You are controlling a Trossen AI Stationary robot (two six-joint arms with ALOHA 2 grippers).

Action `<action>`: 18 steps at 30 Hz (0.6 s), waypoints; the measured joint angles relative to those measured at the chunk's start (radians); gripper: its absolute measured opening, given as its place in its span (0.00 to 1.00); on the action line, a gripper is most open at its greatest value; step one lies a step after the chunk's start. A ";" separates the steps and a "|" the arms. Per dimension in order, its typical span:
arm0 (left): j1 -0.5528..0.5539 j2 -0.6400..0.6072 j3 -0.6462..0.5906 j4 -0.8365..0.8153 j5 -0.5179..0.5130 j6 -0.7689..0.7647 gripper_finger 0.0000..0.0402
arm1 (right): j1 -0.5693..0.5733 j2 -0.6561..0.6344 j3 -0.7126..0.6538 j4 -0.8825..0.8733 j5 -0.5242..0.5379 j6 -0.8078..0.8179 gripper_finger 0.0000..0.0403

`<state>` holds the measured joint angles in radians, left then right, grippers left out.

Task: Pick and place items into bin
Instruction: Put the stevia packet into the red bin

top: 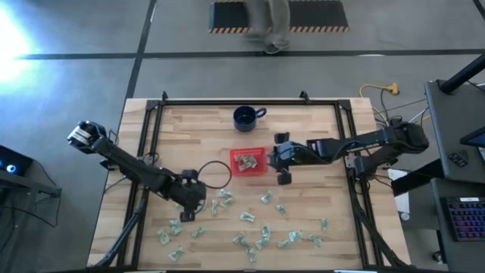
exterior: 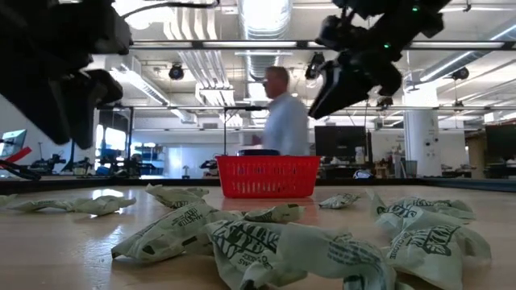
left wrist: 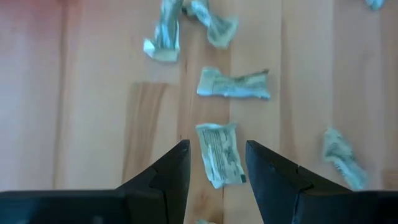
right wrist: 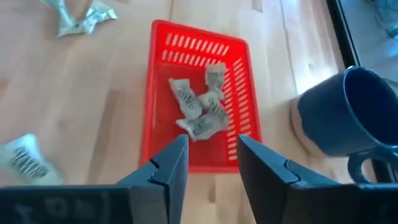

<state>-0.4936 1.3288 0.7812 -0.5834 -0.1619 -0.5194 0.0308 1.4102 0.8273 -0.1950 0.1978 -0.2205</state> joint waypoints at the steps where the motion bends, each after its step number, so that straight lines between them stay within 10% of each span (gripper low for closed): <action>1: -0.001 0.019 0.002 0.002 0.001 0.000 0.34 | 0.006 -0.019 -0.021 0.000 -0.010 0.000 0.31; 18: 0.000 0.188 0.004 0.079 0.031 0.002 0.34 | 0.107 -0.330 -0.230 0.087 -0.098 0.079 0.26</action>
<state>-0.4938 1.5171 0.7856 -0.5042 -0.1307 -0.5179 0.1378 1.0799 0.5974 -0.1085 0.0996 -0.1411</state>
